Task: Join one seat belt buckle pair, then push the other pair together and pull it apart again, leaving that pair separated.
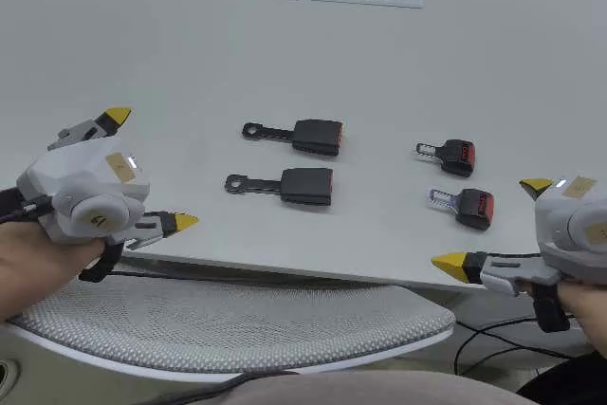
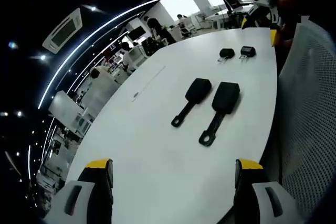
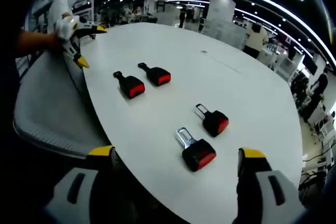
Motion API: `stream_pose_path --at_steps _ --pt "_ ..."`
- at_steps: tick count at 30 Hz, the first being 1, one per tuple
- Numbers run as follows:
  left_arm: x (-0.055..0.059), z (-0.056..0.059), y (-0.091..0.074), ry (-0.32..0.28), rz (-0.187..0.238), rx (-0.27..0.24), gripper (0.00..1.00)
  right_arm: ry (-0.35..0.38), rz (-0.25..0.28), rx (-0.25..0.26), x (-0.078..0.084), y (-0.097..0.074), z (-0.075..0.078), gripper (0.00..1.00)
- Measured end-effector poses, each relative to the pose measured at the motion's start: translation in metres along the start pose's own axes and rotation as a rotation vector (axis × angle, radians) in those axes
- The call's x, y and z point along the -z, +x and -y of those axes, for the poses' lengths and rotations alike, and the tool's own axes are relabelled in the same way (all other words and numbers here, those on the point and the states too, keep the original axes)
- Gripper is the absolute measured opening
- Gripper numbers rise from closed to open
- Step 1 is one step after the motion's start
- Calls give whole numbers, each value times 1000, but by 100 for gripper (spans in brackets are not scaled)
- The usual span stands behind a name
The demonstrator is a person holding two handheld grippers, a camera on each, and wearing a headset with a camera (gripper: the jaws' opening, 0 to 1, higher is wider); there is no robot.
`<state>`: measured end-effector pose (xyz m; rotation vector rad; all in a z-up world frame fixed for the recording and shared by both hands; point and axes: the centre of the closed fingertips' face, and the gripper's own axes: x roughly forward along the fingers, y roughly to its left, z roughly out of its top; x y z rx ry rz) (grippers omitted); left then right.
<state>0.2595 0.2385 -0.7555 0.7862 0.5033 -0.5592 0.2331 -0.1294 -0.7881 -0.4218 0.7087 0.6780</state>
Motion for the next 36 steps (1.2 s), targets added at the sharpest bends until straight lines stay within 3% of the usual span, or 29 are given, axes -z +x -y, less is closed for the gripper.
stream_pose_path --at_steps 21,36 --pt "1 1 2 6 -4 7 98 -2 -14 -8 -4 4 -5 97" --pt "4 2 5 6 -9 13 98 -17 -15 -10 -10 9 0 97"
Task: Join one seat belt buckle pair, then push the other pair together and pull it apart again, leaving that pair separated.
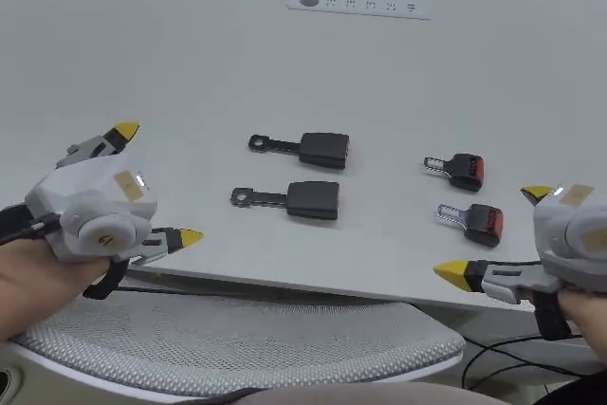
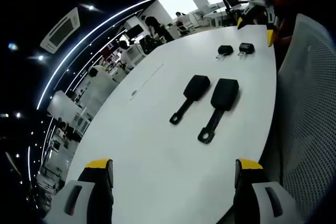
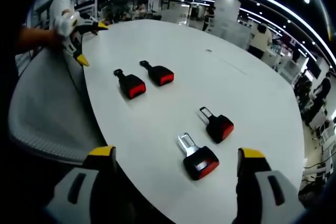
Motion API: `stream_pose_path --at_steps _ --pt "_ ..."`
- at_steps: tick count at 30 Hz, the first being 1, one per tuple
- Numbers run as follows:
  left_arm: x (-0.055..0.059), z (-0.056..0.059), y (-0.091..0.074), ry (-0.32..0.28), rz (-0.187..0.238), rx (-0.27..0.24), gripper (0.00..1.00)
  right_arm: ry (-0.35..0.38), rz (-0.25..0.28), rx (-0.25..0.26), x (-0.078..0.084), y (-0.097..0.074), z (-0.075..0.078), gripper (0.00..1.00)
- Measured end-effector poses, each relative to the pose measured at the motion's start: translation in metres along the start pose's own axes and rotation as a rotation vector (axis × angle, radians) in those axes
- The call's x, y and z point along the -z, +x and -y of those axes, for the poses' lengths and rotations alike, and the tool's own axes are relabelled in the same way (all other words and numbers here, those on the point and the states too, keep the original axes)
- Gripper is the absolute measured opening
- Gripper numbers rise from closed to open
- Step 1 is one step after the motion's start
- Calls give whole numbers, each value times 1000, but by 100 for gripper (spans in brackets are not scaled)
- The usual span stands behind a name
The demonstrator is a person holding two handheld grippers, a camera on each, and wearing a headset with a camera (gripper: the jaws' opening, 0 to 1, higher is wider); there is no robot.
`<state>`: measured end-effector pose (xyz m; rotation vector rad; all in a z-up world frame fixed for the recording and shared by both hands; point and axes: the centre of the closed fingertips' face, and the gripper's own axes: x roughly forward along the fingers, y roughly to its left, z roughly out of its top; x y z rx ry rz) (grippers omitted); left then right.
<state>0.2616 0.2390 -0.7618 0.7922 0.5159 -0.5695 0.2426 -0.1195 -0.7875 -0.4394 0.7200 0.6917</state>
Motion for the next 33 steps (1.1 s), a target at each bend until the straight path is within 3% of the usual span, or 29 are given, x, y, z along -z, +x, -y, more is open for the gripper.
stream_pose_path --at_steps 25,28,33 --pt "7 2 3 0 -17 14 100 -8 0 -30 -12 20 9 97" --pt "8 1 0 -19 -29 -3 100 -5 15 -40 -24 16 11 97" --pt "8 0 3 -27 -39 6 100 -70 49 -31 -41 7 13 96"
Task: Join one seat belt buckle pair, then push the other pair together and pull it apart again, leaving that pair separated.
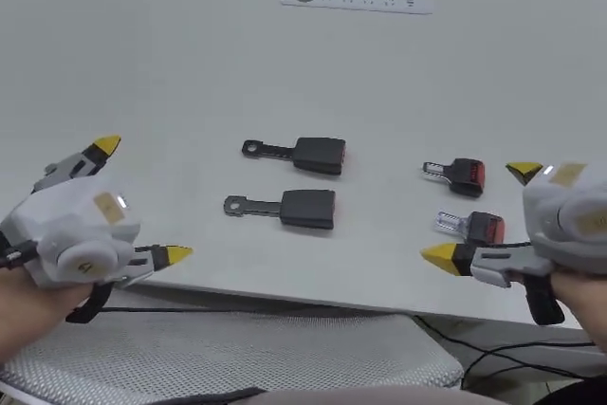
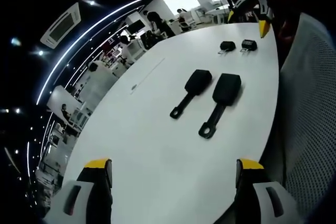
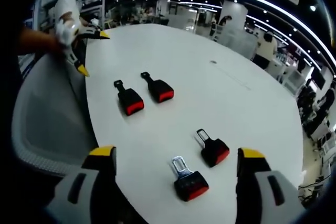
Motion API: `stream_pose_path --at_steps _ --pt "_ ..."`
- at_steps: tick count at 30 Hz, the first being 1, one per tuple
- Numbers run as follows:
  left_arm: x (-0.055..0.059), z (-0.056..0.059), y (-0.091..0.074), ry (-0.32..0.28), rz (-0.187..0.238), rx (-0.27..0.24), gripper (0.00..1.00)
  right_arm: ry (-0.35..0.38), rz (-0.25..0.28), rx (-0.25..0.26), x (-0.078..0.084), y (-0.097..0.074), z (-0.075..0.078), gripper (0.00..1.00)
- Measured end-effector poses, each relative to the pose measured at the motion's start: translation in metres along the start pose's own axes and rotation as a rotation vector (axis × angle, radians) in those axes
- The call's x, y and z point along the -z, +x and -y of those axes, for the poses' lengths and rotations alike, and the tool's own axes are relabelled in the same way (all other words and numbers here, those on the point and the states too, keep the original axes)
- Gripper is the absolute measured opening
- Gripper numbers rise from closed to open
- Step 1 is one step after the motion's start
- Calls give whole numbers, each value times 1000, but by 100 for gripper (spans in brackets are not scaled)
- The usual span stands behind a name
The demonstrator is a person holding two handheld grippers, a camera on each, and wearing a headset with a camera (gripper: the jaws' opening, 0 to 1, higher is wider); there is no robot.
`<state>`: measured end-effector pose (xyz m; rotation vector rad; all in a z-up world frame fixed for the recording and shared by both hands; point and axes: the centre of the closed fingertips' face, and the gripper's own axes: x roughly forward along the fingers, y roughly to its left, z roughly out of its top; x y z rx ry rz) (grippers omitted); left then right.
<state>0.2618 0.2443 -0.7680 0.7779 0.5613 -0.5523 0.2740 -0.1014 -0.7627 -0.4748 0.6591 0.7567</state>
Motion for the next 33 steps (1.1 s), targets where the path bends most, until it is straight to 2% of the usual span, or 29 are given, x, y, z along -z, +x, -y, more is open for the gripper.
stream_pose_path --at_steps 3,6,9,15,18,20,22,23,25,26,28,30,33 --pt "-1 4 -1 16 4 13 100 -50 2 15 -3 -4 1 95" --pt "-5 3 -1 1 20 15 100 -53 4 14 -2 -8 -2 92" --pt "-5 3 -1 -12 14 23 100 -41 2 8 0 -11 -4 90" --pt "-8 5 0 6 25 33 100 -54 5 0 8 -18 7 89" --pt "-5 12 3 -2 14 78 100 -29 9 0 13 -24 17 87" --pt "-9 13 4 -10 37 90 100 -29 9 -1 15 -25 19 87" --pt "-25 4 2 52 132 50 100 -33 -1 -5 19 -26 20 86" --pt "-26 7 1 24 129 80 100 -38 -5 -13 20 -27 19 85" --pt "-28 5 3 -53 127 83 98 -50 -7 -14 21 -28 19 83" --pt "-30 1 5 -44 122 73 98 -53 -7 -17 21 -28 18 82" --pt "-33 4 8 -41 114 81 100 -67 -20 -23 23 -27 18 79" --pt "-42 9 9 7 145 95 98 -86 -26 -26 24 -26 18 78" --pt "-50 15 12 10 147 109 96 -104 -34 -34 24 -26 17 78"
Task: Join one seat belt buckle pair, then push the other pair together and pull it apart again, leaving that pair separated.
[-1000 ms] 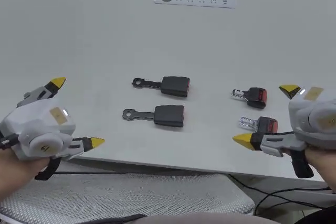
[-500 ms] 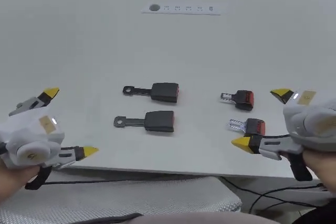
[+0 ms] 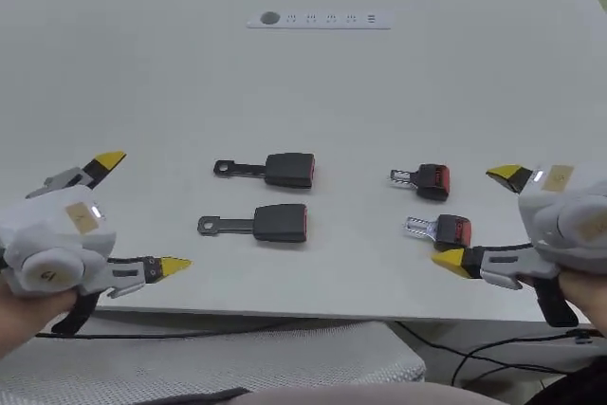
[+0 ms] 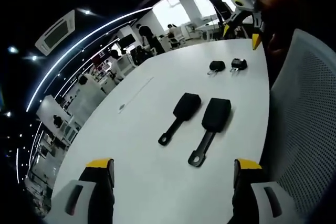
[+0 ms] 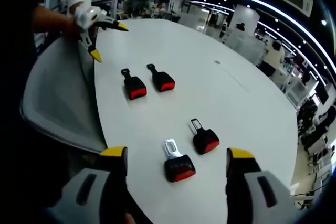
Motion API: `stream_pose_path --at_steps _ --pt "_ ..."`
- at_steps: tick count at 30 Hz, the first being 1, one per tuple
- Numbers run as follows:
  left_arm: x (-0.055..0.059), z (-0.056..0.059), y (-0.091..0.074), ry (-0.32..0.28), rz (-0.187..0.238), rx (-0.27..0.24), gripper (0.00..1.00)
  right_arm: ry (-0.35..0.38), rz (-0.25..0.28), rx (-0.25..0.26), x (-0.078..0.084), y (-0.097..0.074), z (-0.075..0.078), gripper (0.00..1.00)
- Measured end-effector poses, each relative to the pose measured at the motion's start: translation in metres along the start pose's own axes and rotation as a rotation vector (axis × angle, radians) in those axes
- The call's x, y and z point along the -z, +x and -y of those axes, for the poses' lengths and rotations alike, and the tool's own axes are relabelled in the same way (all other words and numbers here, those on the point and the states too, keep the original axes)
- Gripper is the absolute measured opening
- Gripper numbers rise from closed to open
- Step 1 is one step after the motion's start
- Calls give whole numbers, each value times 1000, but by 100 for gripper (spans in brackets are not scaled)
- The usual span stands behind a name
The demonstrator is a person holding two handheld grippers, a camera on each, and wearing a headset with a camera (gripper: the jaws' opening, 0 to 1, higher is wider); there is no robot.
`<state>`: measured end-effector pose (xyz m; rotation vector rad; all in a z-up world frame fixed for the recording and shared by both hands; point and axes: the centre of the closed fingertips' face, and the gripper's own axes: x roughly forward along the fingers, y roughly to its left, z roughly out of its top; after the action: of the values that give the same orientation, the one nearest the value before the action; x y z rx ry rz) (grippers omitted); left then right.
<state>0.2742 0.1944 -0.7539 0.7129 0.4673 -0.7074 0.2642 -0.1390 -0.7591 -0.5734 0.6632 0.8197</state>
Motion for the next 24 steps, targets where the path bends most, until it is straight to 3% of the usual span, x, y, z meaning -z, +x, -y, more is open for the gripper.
stream_pose_path --at_steps 2,4,7,12,16,18,24 --pt "-1 8 4 -54 -15 47 91 -7 -5 -1 1 1 1 77" --pt "-2 7 9 -41 -32 42 89 -11 -13 -4 2 1 0 77" --pt "-7 14 17 -49 -47 83 89 -19 -20 -12 4 2 -1 77" --pt "-18 21 29 20 -46 118 85 -74 -42 -29 6 6 -3 75" --pt "-20 28 39 83 -69 157 78 -86 -52 -43 10 12 -3 73" --pt "-14 32 48 90 -95 179 75 -94 -57 -57 10 14 -4 71" --pt "-18 50 65 92 -88 255 69 -80 -83 -112 22 25 -7 59"
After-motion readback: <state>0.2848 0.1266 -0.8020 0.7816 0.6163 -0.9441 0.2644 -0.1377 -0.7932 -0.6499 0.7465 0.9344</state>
